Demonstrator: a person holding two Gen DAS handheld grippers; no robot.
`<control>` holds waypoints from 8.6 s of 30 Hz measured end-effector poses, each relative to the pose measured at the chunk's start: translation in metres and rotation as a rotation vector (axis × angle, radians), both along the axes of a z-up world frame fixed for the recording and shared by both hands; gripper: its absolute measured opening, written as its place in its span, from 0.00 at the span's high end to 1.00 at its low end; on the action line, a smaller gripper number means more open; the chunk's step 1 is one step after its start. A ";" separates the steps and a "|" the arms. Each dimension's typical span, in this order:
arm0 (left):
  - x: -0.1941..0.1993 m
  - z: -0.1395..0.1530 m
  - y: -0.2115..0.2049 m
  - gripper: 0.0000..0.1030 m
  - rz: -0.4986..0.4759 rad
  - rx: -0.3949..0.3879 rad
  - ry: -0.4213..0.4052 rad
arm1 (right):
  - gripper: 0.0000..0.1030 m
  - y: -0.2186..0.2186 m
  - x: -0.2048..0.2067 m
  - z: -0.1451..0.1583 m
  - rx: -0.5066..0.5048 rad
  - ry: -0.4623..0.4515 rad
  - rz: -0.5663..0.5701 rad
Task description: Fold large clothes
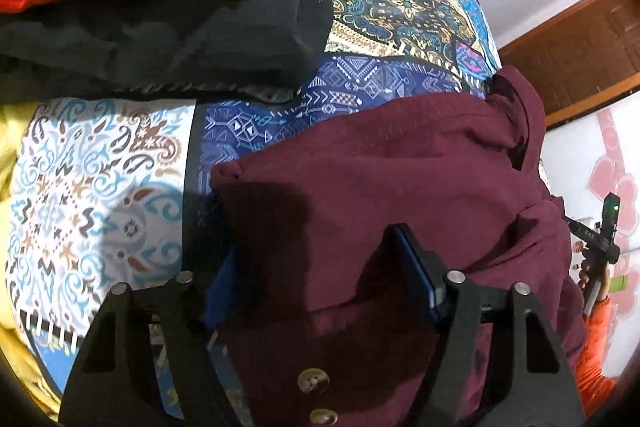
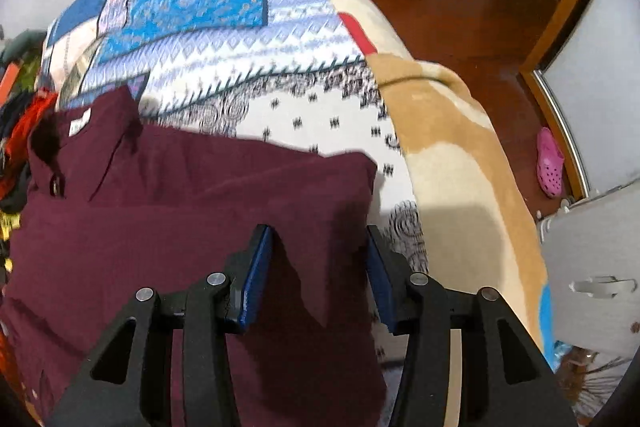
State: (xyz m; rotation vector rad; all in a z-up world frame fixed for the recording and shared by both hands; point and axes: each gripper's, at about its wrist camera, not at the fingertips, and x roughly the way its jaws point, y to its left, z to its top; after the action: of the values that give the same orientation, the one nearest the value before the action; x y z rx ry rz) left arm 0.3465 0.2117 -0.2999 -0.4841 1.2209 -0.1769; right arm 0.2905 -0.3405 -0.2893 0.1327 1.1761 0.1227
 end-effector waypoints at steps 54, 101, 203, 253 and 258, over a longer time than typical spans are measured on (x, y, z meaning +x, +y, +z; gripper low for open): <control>0.001 0.075 -0.012 0.36 0.070 0.244 -0.035 | 0.61 0.062 -0.019 0.065 -0.110 -0.193 0.196; 0.055 0.086 -0.159 0.26 -0.230 0.404 -0.109 | 0.53 0.178 0.021 0.039 -0.014 -0.099 0.353; 0.140 0.141 -0.037 0.94 0.136 0.225 -0.282 | 0.92 0.043 0.124 0.083 0.025 -0.313 0.027; 0.067 0.064 -0.179 0.13 -0.227 0.563 -0.279 | 0.37 0.179 0.030 0.021 -0.168 -0.215 0.372; 0.062 0.068 -0.175 0.12 -0.209 0.548 -0.283 | 0.33 0.173 0.033 0.027 -0.154 -0.191 0.357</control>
State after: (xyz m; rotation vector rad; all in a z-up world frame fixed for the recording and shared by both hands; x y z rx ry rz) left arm 0.4089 0.0370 -0.2319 0.1440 0.9853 -0.0783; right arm 0.3230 -0.1678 -0.2621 -0.2221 1.0043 0.3502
